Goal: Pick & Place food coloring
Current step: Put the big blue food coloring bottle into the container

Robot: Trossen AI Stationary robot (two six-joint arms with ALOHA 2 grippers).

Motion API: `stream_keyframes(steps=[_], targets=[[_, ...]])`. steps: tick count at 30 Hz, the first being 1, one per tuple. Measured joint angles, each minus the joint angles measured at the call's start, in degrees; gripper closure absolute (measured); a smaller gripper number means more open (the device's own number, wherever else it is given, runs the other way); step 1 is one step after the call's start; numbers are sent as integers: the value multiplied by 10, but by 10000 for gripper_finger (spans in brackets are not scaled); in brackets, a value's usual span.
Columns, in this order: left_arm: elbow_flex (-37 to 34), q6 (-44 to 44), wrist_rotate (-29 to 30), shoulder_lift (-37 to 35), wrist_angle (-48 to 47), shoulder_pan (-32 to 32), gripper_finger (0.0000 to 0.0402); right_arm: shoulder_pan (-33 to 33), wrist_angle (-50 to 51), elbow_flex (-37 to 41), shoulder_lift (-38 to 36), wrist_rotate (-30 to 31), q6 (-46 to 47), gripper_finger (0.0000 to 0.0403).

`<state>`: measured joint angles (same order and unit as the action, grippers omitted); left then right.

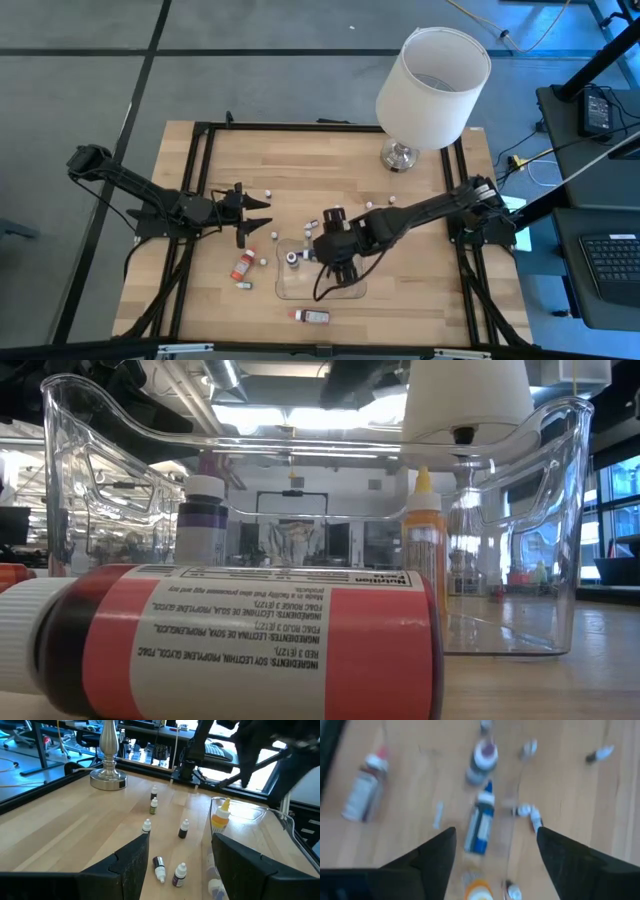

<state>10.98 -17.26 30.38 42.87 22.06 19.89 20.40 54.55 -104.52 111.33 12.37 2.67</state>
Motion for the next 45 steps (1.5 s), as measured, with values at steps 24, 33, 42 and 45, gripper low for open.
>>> stream_keyframes(steps=[24, 33, 42, 45], targets=[[0, 0, 0, 0, 5, 0, 190, 61, -79, -1, 95, 116, 61, 112], [0, 0, 0, 0, 5, 0, 189, 32, -73, -1, 148, 85, 62, 114], [0, 0, 0, 0, 4, 0, 189, 22, -57, -1, 178, 83, 62, 164], [0, 0, 0, 0, 4, 0, 189, 18, -47, -1, 184, 71, 62, 178]])
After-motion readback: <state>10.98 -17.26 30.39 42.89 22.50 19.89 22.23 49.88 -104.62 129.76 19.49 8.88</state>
